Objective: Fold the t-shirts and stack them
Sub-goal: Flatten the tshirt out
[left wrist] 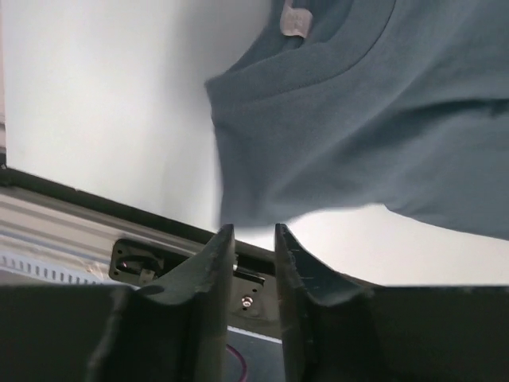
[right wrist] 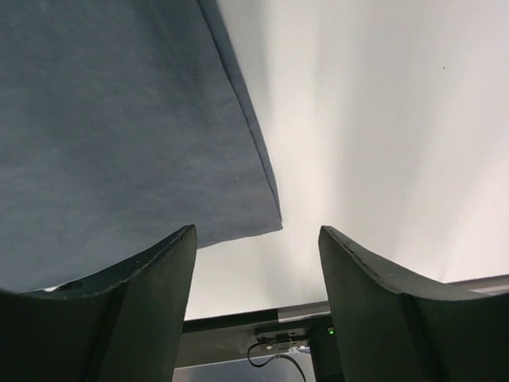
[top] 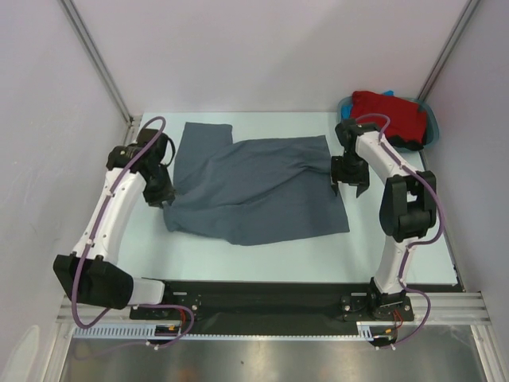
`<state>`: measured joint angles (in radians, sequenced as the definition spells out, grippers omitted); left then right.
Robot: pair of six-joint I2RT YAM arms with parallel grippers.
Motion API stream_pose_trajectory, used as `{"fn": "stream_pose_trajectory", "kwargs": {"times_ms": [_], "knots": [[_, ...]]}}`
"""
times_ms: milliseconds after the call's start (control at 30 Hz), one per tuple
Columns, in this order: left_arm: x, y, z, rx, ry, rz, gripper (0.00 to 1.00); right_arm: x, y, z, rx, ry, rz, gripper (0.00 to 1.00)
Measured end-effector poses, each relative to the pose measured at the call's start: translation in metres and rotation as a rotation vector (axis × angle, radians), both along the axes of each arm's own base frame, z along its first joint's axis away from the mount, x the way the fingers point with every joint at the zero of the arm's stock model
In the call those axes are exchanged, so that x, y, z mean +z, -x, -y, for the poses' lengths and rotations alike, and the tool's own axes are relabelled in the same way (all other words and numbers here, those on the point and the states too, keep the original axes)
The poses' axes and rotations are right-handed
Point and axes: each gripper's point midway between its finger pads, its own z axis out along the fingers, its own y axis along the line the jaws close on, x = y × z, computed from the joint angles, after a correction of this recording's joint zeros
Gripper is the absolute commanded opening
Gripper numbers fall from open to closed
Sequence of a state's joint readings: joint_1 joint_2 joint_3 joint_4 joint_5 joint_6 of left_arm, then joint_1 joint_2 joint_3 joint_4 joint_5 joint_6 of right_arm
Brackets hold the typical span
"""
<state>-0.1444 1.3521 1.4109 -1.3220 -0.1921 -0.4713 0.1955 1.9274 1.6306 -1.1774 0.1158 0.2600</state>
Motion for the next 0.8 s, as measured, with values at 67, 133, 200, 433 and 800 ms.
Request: {"fn": "stream_pose_trajectory", "kwargs": {"times_ms": [67, 133, 200, 433, 800], "knots": [[-0.001, 0.005, -0.004, 0.005, -0.004, -0.007, 0.38, -0.004, 0.002, 0.001, 0.0, 0.005, -0.02, 0.68], [-0.004, 0.01, -0.008, 0.014, -0.011, -0.02, 0.56, -0.007, 0.003, 0.001, 0.0, 0.007, -0.032, 0.69], [-0.005, 0.013, -0.01, 0.022, -0.014, -0.032, 0.51, -0.009, 0.004, 0.001, 0.0, 0.008, -0.039, 0.69], [-0.014, 0.012, 0.001, 0.009, 0.048, -0.078, 0.45, -0.016, 0.009, 0.004, -0.007, 0.015, -0.083, 0.69], [-0.015, -0.053, 0.052, -0.079, 0.292, 0.032, 0.41, -0.057, 0.036, 0.0, -0.057, -0.09, -0.265, 0.7]]}}
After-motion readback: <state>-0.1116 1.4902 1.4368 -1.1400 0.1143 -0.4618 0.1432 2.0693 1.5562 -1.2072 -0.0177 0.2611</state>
